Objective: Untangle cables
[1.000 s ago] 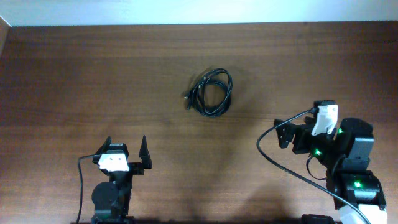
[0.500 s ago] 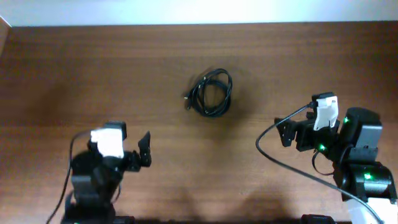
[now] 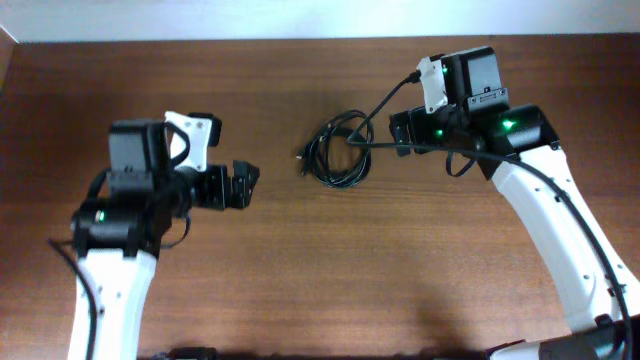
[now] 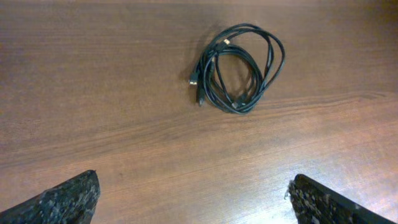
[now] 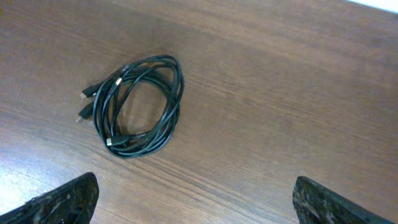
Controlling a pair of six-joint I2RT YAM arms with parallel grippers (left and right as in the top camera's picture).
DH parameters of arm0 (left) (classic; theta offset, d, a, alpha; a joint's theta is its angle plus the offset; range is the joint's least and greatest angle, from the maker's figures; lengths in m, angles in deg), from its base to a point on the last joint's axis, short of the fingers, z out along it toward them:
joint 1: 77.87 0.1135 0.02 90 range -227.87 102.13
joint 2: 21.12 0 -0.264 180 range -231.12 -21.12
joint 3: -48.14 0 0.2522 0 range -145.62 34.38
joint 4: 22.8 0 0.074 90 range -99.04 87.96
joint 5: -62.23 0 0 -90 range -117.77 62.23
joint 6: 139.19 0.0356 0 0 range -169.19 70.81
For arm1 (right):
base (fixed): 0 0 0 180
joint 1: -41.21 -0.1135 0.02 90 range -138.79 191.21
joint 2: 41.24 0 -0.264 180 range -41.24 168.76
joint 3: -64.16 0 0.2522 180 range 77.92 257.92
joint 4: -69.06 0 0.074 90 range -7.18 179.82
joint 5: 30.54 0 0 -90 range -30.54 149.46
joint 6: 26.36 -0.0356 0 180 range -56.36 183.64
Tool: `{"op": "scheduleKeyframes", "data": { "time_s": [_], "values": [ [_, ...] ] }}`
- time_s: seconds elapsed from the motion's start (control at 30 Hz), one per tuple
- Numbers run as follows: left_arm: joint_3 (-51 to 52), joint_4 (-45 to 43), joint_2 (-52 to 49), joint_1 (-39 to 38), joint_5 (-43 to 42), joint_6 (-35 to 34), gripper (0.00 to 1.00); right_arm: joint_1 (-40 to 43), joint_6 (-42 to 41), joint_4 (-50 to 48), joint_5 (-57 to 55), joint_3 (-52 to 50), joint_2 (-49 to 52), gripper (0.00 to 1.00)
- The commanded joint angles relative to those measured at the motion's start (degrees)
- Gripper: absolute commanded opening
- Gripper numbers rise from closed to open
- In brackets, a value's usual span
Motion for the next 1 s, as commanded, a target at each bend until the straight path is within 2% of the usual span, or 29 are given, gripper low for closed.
{"op": "scheduleKeyframes", "data": {
  "time_s": [0.0,0.07,0.17,0.23,0.33,0.77,0.83,0.97],
  "values": [
    [-8.76,0.55,-11.72,-3.76,0.83,1.14,0.99,-0.11,1.46,1.55,-3.41,5.09,-0.31,0.98],
    [-16.15,-0.74,-20.65,-8.02,0.85,1.16,0.99,-0.11,2.08,1.9,-5.6,5.49,-0.31,0.99],
    [-23.02,-2.01,-29.03,-11.21,0.9,1.14,0.99,-0.11,2.97,3.19,-6.45,5.49,-0.31,0.99],
    [-32.37,5.07,-36.2,-11.43,4.48,2.34,0.99,-0.11,4.52,4.31,-6.54,5.49,-0.31,0.99],
    [-43.76,10.51,-41.72,-11.47,5.4,4.17,0.99,-0.04,4.48,4.59,-6.84,5.49,-0.31,0.99],
    [-44.98,8.15,-65.92,-19.34,9.11,4.15,0.99,-0.04,5.95,6.84,-9.44,5.49,-0.31,0.99],
    [-44.96,8.63,-67.28,-18.99,11.63,4.15,0.99,-0.04,5.97,6.97,-9.46,5.49,-0.31,0.99],
    [-44.33,8.63,-68.04,-17.75,11.58,4.15,0.99,-0.04,5.95,7.13,-9.44,5.49,-0.31,0.99]
  ]
}}
